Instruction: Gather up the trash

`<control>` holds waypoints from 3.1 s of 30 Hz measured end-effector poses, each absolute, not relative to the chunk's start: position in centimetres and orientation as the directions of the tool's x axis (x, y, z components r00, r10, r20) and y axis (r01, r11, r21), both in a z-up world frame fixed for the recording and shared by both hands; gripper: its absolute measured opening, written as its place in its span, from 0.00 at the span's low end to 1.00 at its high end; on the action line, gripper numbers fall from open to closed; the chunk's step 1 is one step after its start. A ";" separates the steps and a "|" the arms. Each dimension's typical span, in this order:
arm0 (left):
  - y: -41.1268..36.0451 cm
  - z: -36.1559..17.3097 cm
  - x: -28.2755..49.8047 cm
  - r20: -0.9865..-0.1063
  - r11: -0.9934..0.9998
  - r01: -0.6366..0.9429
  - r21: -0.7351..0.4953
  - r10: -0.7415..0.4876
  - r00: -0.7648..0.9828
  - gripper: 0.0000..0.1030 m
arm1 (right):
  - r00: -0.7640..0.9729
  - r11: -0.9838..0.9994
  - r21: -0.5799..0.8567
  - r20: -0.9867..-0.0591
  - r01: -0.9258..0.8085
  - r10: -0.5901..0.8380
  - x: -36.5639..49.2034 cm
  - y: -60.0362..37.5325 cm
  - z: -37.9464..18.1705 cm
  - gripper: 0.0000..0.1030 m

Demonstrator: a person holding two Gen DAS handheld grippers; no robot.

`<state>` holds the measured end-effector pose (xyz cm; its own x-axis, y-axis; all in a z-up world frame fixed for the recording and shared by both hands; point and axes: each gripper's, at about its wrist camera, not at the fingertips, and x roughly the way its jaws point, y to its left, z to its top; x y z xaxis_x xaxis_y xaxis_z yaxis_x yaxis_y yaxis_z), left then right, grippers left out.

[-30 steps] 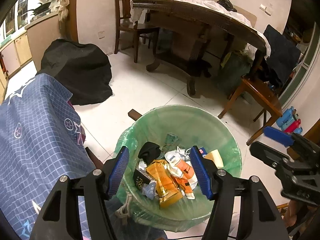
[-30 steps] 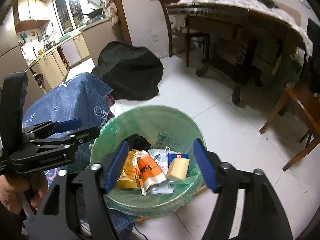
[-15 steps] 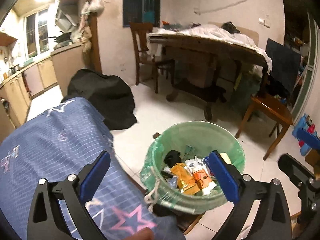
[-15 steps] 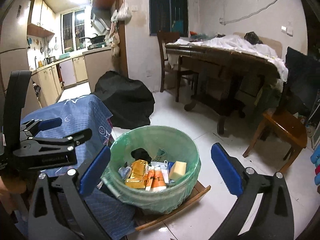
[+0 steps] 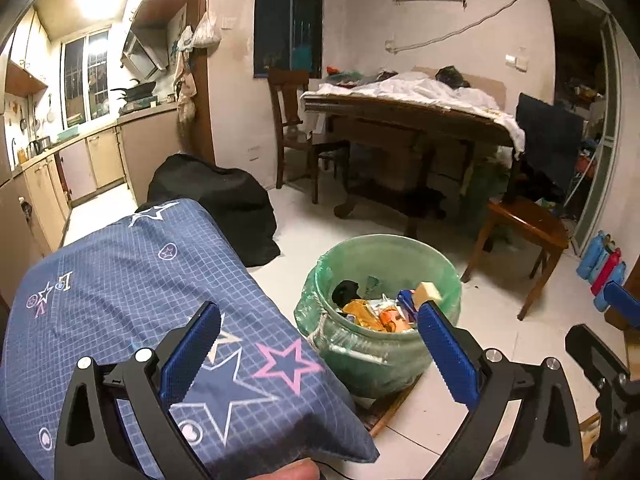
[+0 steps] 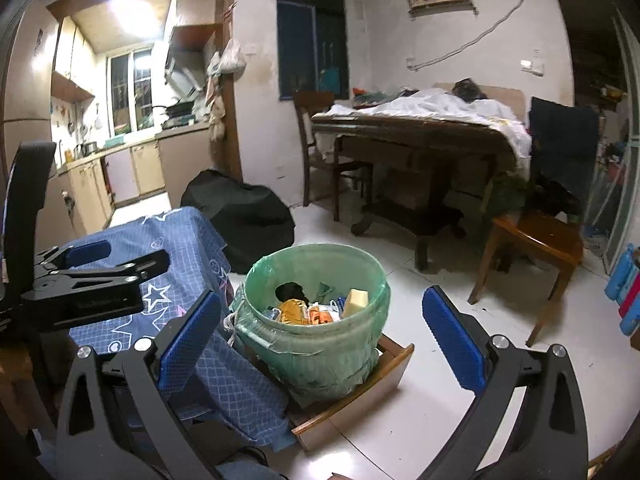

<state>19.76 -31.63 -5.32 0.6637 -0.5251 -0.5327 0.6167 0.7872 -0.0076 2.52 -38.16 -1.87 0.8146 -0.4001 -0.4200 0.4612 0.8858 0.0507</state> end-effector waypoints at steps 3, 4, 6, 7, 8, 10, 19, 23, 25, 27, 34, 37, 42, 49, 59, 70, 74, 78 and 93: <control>-30.1 -5.2 17.5 -0.529 0.773 0.634 -0.012 -0.543 0.652 0.95 | 0.813 0.882 0.043 -0.411 0.468 -0.412 1.1 -37.0 -1.9 0.95; -30.0 -5.1 17.1 -0.528 0.767 0.641 -0.017 -0.552 0.646 0.95 | 0.813 0.882 0.032 -0.405 0.471 -0.419 0.6 -36.5 -1.9 0.95; -29.3 -5.0 15.8 -0.520 0.756 0.654 -0.023 -0.567 0.638 0.95 | 0.810 0.880 0.014 -0.399 0.474 -0.430 -0.1 -35.8 -2.0 0.95; -29.0 -4.9 14.9 -0.516 0.752 0.659 -0.021 -0.573 0.637 0.95 | 0.812 0.881 0.017 -0.396 0.474 -0.429 -0.6 -35.5 -1.9 0.95; -28.6 -4.9 14.0 -0.512 0.746 0.665 -0.018 -0.578 0.635 0.95 | 0.815 0.880 0.022 -0.389 0.475 -0.430 -1.2 -35.2 -1.9 0.95; -27.8 -4.9 12.4 -0.502 0.740 0.672 -0.021 -0.589 0.633 0.95 | 0.815 0.875 0.019 -0.372 0.485 -0.444 -2.3 -34.5 -1.7 0.95; -25.1 -4.7 8.1 -0.483 0.730 0.683 -0.015 -0.603 0.635 0.95 | 0.822 0.869 0.016 -0.334 0.494 -0.461 -5.0 -33.0 -1.5 0.95; -24.5 -4.6 7.0 -0.479 0.729 0.685 -0.014 -0.606 0.635 0.95 | 0.824 0.871 0.008 -0.328 0.491 -0.462 -5.3 -32.4 -1.6 0.95; -24.5 -4.6 7.0 -0.480 0.728 0.685 -0.009 -0.604 0.636 0.95 | 0.825 0.871 0.009 -0.325 0.491 -0.462 -5.6 -32.1 -1.8 0.95; -24.5 -4.7 6.7 -0.484 0.727 0.686 -0.006 -0.603 0.634 0.95 | 0.825 0.870 0.009 -0.324 0.493 -0.464 -5.6 -32.0 -1.8 0.95; -24.5 -4.9 6.9 -0.487 0.731 0.682 -0.004 -0.597 0.637 0.95 | 0.825 0.862 0.008 -0.296 0.506 -0.482 -6.2 -31.1 -1.6 0.95; -24.4 -5.0 6.8 -0.484 0.732 0.682 -0.005 -0.598 0.639 0.95 | 0.825 0.857 0.006 -0.276 0.515 -0.493 -6.4 -30.7 -1.5 0.95; -23.9 -5.2 6.8 -0.475 0.741 0.672 -0.015 -0.596 0.647 0.95 | 0.821 0.844 0.000 -0.232 0.536 -0.522 -7.0 -30.2 -1.2 0.95; -22.1 -5.0 6.2 -0.431 0.750 0.660 -0.052 -0.613 0.663 0.95 | 0.819 0.834 -0.008 -0.182 0.552 -0.544 -7.7 -29.6 -1.0 0.95; -21.2 -4.7 5.1 -0.399 0.748 0.661 -0.059 -0.625 0.671 0.95 | 0.815 0.825 -0.007 -0.149 0.566 -0.560 -8.3 -29.4 -0.5 0.95; -21.2 -4.8 4.5 -0.392 0.746 0.665 -0.041 -0.624 0.676 0.95 | 0.819 0.832 0.001 -0.173 0.555 -0.547 -8.3 -29.5 -0.8 0.95; -21.3 -4.8 4.2 -0.381 0.743 0.668 -0.033 -0.628 0.679 0.95 | 0.821 0.834 0.004 -0.175 0.552 -0.543 -8.4 -29.5 -0.9 0.95; -21.4 -4.9 4.1 -0.382 0.737 0.675 -0.029 -0.632 0.674 0.95 | 0.821 0.833 0.007 -0.177 0.553 -0.543 -8.4 -29.6 -0.9 0.95; -21.9 -6.2 5.0 -0.417 0.724 0.690 -0.018 -0.632 0.653 0.95 | 0.812 0.824 0.022 -0.188 0.566 -0.553 -8.3 -30.0 -1.4 0.95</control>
<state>5.02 -21.93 -6.16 0.6529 -0.6324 -0.4168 0.6897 0.7239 -0.0179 -8.32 -30.03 -1.43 0.8117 -0.5528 -0.1883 0.5663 0.8239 0.0224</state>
